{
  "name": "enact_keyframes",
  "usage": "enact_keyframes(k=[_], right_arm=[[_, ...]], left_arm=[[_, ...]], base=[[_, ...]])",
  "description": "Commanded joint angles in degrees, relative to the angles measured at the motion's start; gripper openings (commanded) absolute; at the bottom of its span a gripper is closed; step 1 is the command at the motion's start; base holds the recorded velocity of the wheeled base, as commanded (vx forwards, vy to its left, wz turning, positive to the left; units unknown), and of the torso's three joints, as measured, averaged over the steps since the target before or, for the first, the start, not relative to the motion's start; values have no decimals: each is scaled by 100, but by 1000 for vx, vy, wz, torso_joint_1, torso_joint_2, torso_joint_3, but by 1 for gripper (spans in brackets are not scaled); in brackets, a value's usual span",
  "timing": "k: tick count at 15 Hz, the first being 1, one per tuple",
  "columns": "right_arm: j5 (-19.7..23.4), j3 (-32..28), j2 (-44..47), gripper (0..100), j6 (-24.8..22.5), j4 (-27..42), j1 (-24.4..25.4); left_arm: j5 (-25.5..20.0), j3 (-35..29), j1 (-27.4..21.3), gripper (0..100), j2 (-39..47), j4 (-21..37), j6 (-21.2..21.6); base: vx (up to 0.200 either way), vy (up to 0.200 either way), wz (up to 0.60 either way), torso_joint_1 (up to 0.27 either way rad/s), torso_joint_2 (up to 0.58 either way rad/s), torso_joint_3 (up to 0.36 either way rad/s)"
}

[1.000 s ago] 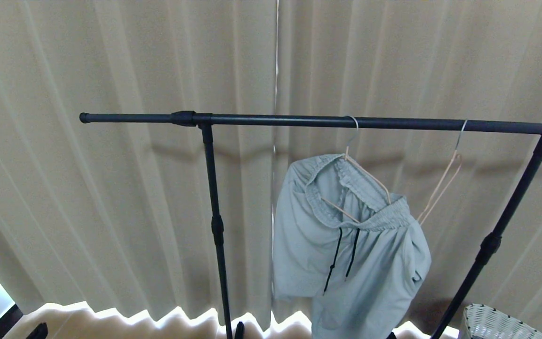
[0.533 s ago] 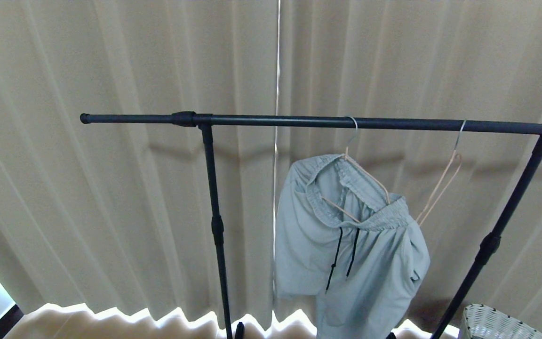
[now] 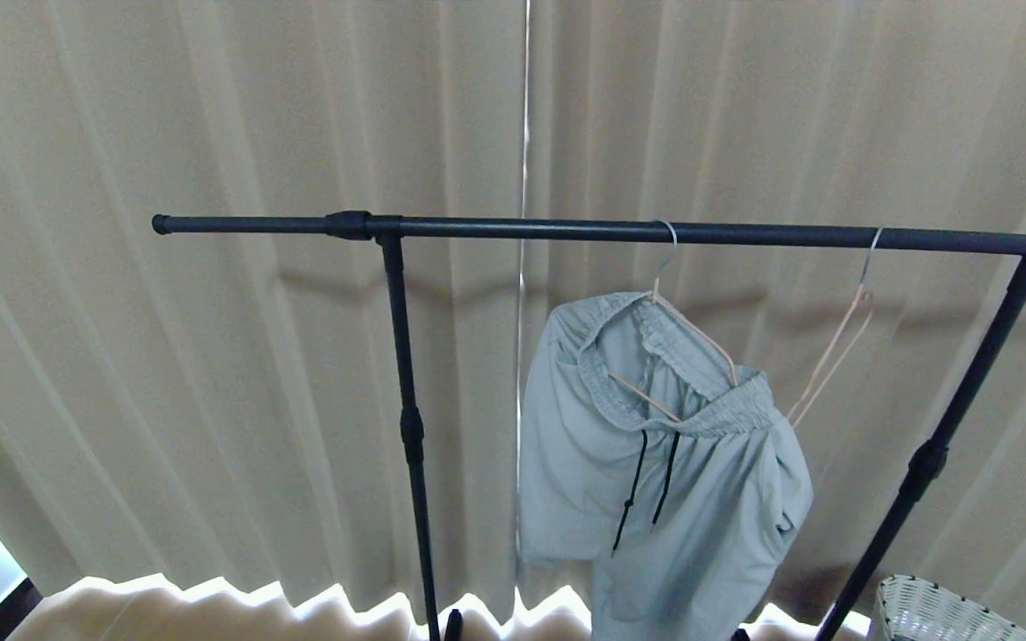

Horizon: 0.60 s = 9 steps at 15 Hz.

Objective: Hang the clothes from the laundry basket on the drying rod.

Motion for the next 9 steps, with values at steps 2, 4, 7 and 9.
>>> enact_keyframes(k=[2, 4, 7, 9], right_arm=[[-72, 243, -40, 100, -48, -251, -10], [341, 252, -40, 100, -22, -339, -10], [359, 261, -40, 100, 137, -357, -10], [359, 261, -40, 100, 145, -357, -10]], left_arm=[[17, -4, 12, 100, 14, 2, -14], [-1, 5, 3, 100, 23, -7, -5], [-1, 5, 3, 100, 23, -7, 13], [-1, 5, 3, 100, 23, -7, 13]], base=[[0, 0, 0, 0, 0, 0], [0, 0, 0, 0, 0, 0], [-200, 0, 0, 12, 4, 2], [-200, 0, 0, -7, -2, 5]])
